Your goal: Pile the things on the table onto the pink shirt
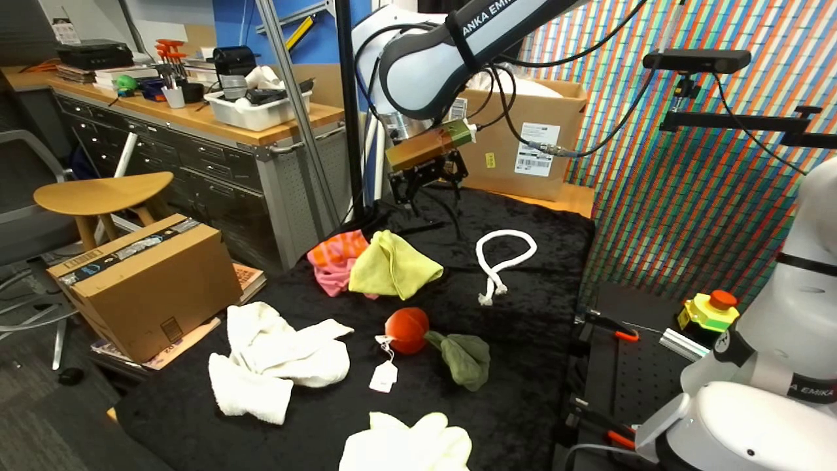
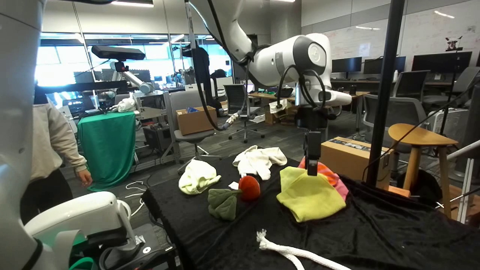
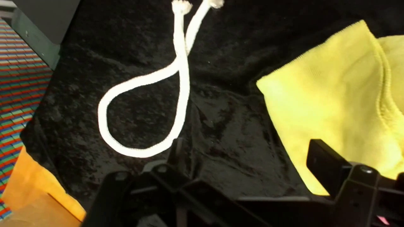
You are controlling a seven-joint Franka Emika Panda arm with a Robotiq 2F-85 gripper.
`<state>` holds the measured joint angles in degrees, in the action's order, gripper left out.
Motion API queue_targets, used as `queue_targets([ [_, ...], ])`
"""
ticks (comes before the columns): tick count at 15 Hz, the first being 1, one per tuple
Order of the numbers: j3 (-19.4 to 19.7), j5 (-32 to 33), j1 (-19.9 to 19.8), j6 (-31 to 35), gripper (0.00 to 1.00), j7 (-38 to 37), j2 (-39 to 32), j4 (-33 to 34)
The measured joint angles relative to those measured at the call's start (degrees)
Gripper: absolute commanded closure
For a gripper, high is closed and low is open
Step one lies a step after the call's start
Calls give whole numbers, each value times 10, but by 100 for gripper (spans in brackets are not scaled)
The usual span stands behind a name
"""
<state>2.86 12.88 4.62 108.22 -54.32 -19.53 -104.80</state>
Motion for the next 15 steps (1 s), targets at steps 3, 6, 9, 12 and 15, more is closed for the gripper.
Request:
queue_targets([
  [3,4,-42,-14,0,0,0,18,-48],
  [6,4,-101,-21,2,0,-1,43,-98],
  [9,3,-184,-25,21,0,1,72,-148],
  [12,2,-249,-26,59,0,5,104,-206],
  [15,2,-278,-26,97,0,15,130,-261],
])
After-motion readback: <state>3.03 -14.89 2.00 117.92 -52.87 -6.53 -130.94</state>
